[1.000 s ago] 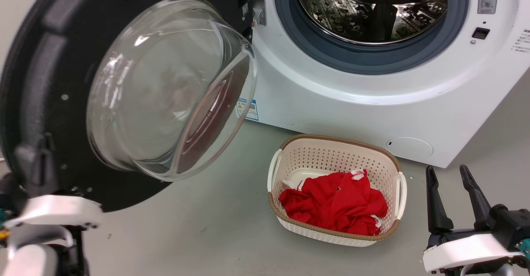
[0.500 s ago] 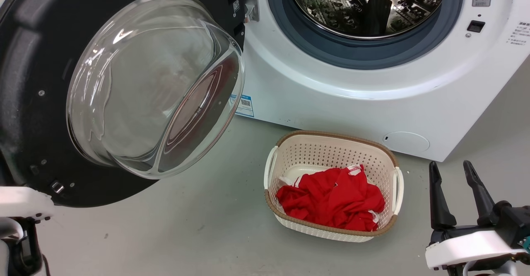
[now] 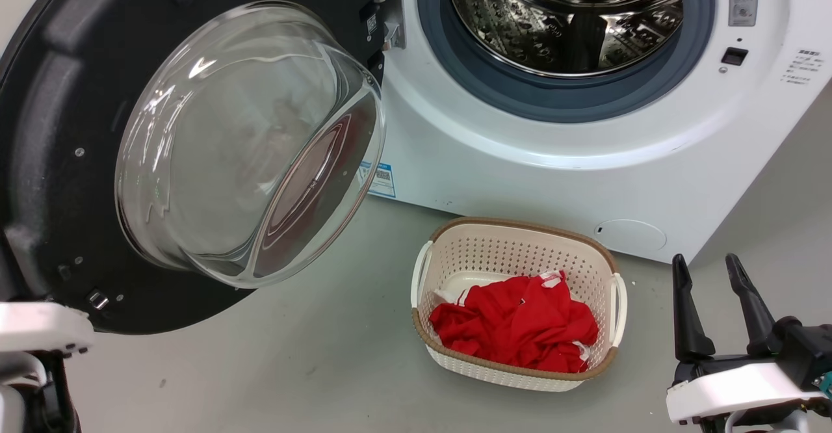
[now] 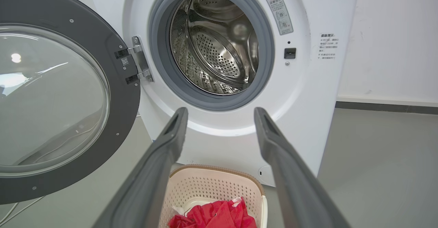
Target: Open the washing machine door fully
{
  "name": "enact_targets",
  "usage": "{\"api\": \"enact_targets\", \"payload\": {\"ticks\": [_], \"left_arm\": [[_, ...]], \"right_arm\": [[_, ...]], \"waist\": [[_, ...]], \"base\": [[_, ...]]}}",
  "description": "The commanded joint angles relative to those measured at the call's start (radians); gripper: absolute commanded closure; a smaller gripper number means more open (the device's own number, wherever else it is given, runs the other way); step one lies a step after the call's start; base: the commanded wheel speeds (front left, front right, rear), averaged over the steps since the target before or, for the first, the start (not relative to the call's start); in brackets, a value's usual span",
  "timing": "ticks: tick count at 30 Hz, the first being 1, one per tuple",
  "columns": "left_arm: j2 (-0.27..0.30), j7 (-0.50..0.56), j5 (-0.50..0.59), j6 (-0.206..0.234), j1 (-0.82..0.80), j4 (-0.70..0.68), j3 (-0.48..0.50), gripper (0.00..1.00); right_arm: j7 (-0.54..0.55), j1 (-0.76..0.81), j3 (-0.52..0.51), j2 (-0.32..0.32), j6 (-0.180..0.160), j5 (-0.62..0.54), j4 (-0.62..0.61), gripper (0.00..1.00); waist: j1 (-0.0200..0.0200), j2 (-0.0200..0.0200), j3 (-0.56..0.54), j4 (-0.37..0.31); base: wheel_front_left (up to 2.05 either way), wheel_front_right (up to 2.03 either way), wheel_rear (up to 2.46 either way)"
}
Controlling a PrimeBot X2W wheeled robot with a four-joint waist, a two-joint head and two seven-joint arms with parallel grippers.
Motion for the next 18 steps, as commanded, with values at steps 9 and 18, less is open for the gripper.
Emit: {"api": "enact_targets", "payload": {"ticks": [9, 18], "left_arm": [[-0.066, 0.006, 0.049, 0.028, 0.107, -0.164, -0.099, 1.00], [-0.147, -0.011, 0.071, -0.026, 0.066, -0.113, -0.250, 0.80]], "right_arm": [[-0.019, 0.001, 0.003, 0.002, -0.001, 0.018, 0.012, 0.00], [-0.024, -0.010, 0.011, 0.001, -0.001, 0.005, 0.016, 0.00]], "waist": [[0.0000, 0.0000, -0.033, -0.044], [0.0000, 0.0000, -0.050, -0.131]], "base": [[0.00, 0.00, 0.00], [0.00, 0.00, 0.00]]}}
